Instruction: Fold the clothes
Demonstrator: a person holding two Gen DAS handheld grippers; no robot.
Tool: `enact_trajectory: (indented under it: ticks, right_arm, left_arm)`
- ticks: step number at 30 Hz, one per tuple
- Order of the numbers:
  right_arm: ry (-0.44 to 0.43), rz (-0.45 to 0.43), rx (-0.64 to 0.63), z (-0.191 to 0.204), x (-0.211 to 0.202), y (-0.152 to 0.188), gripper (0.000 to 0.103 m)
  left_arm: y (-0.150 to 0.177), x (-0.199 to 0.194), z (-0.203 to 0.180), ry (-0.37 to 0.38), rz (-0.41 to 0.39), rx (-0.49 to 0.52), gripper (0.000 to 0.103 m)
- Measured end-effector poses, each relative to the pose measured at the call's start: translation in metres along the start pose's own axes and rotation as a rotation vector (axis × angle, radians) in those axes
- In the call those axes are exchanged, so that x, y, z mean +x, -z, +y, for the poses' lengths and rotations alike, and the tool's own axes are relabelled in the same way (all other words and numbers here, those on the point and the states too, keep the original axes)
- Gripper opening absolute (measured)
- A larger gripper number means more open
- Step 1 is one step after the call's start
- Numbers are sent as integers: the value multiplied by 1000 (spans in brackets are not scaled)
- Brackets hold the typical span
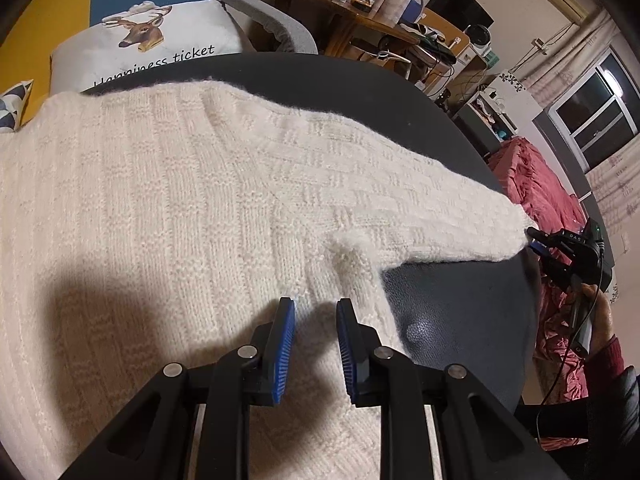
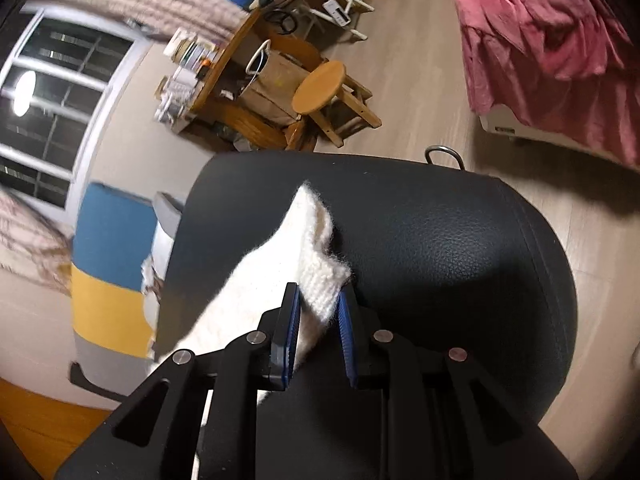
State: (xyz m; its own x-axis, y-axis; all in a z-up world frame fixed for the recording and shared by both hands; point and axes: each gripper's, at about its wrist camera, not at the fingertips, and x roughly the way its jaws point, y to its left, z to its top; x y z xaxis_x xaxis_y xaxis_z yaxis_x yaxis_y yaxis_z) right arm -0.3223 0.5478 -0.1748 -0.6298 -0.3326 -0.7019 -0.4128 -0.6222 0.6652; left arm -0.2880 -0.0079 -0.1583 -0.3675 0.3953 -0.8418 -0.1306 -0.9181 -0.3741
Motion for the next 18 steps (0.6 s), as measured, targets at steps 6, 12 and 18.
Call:
enact_trajectory:
  ticks: [6,12,18]
  right_arm:
    - [88,33,-49,16,4,-2,21]
    - [16,36,18,10,4,-2,35]
    - [-4,33,69,11,3,-2,26]
  left_arm:
    - [6,-5,-2,-4,12,3,21]
    - [15,-13,-3,-2,25,12,21]
    - [19,-23,0,6,28,-5,21]
